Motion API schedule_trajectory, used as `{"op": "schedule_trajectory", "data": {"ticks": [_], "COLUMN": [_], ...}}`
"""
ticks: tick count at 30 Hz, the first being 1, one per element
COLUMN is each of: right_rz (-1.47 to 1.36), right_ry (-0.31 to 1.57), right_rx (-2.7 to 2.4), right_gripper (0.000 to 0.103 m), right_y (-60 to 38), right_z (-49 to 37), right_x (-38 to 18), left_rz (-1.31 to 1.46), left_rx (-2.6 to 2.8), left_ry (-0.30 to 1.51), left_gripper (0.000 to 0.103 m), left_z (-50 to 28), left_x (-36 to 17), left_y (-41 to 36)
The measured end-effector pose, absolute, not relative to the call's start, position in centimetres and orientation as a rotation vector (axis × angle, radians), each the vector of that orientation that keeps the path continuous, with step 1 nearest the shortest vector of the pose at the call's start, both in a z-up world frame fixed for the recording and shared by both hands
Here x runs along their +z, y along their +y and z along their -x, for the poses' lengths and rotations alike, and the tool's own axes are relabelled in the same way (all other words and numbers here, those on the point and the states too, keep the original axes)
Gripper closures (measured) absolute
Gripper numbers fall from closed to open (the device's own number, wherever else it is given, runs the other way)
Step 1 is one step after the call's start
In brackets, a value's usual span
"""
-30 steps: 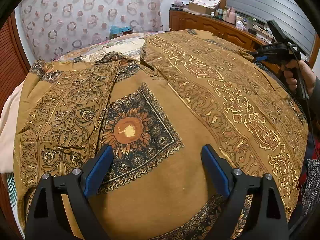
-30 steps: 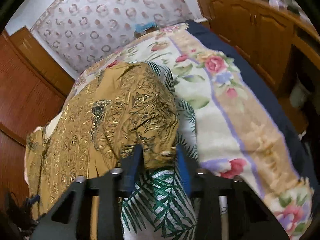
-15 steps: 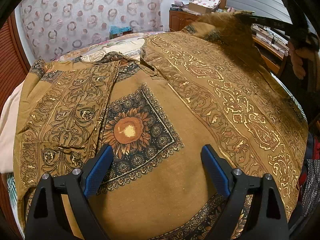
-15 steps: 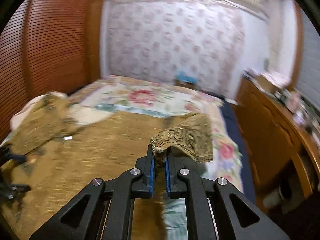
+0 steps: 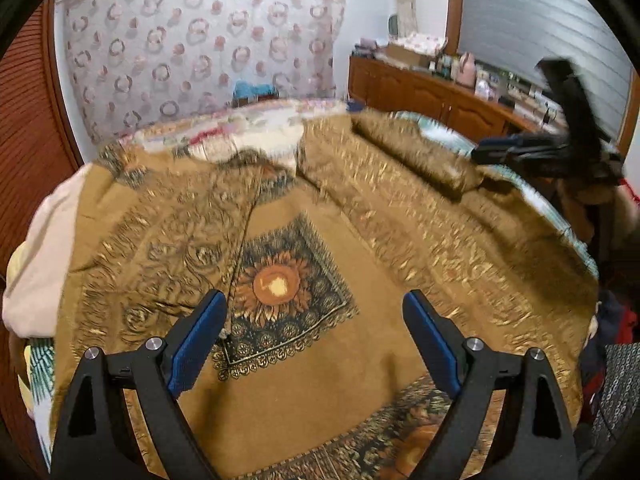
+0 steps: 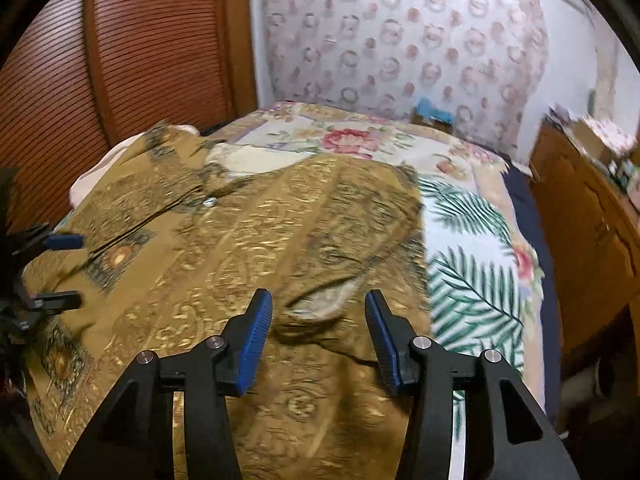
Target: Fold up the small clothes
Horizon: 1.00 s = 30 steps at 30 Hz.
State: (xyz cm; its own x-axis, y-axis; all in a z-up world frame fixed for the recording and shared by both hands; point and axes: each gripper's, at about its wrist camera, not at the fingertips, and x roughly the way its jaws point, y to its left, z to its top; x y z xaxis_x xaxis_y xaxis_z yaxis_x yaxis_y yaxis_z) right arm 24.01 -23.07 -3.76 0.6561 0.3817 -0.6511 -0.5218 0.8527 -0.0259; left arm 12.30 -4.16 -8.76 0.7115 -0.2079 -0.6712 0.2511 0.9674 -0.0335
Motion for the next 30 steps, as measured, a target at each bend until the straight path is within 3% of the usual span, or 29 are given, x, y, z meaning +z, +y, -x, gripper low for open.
{"op": "schedule_trajectory", "data": {"ticks": [8, 9, 10, 18, 20, 22, 24, 30], "right_rz": [0.016, 0.007, -0.004, -0.083, -0.084, -0.057, -0.037, 0.011], "right_ry": [0.776, 0.782, 0.791, 0.874, 0.867, 0.859, 0.851, 0.767], "right_rx": [0.428, 0.421, 0.414, 0.356, 0.365, 0.368, 0.396, 0.516], "right_gripper": [0.053, 0.056, 0.067, 0.068, 0.074, 0.092, 0.1, 0.101], "right_y": [-22.6, -22.1, -21.4, -20.3, -19.7, -19.3, -18.8, -16.0], "right_z": [-29.7, -30.4, -31.3, -35.4, -35.8, -36.0, -35.8, -34.3], "right_x": [-4.6, -4.9, -5.4, -6.4, -6.3, -6.5, -6.6, -5.0], "left_rz": [-0.03, -0.031, -0.033, -0.018, -0.011, -0.003, 0.002, 0.006], "left_rx": [-0.262, -0.262, -0.261, -0.244, -0.24, -0.237, -0.234, -0.225], "left_ry": [0.646, 0.637, 0.633, 0.647, 0.653, 0.656, 0.659, 0.666], "left_gripper": [0.013, 0.013, 0.013, 0.013, 0.013, 0.013, 0.013, 0.013], "left_z": [-10.6, -10.4, -10.2, -9.9, -9.9, -10.0, -10.0, -10.0], "left_x": [-5.5, -5.3, -5.2, -5.9, -6.2, -6.4, -6.5, -6.9], "left_y": [-3.6, -3.6, -3.6, -2.6, -2.2, -1.9, -1.8, -1.7]}}
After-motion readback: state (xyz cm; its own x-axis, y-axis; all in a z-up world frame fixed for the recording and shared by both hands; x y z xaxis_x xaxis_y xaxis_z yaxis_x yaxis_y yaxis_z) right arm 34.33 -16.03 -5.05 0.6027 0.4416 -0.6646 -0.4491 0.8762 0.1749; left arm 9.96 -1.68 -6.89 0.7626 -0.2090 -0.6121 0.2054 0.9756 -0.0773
